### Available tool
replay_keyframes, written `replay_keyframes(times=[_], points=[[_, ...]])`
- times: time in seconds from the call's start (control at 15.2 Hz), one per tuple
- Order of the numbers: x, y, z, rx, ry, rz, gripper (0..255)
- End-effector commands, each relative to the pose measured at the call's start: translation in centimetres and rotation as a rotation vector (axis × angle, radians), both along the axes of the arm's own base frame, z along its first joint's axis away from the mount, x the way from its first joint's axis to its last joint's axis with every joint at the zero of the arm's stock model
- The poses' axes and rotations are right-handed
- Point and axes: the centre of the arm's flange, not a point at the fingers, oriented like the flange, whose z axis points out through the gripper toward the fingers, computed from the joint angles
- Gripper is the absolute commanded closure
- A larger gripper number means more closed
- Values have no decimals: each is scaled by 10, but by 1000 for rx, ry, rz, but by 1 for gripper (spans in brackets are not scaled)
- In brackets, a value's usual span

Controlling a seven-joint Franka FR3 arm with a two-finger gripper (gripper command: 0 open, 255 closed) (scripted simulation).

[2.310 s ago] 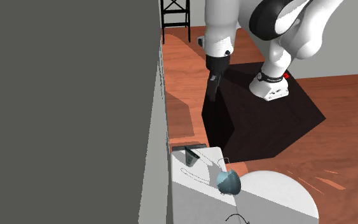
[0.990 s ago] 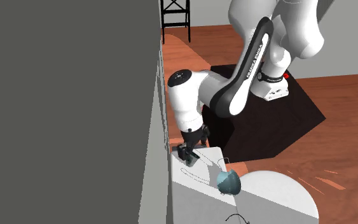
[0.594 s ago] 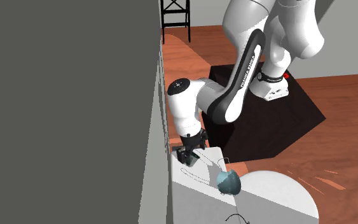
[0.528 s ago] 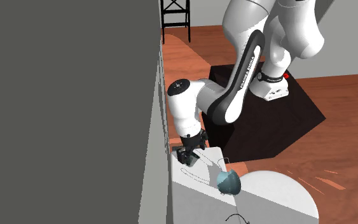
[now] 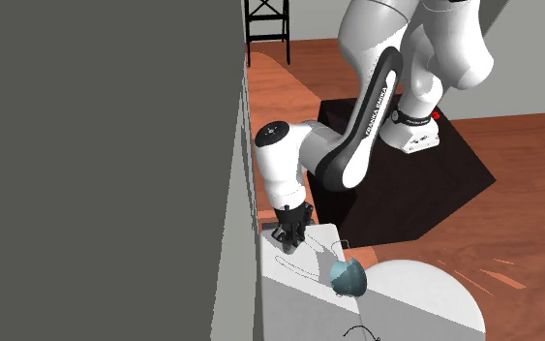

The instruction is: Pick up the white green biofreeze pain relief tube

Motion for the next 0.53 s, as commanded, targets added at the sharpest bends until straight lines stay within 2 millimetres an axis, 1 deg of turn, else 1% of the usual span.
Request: replay_keyframes(times=[0.0, 0.07, 0.46], points=[[0, 0, -1, 0, 1, 0, 255], [0, -1, -1, 0, 1, 0, 255], [0, -1, 31, 0, 1, 0, 255]])
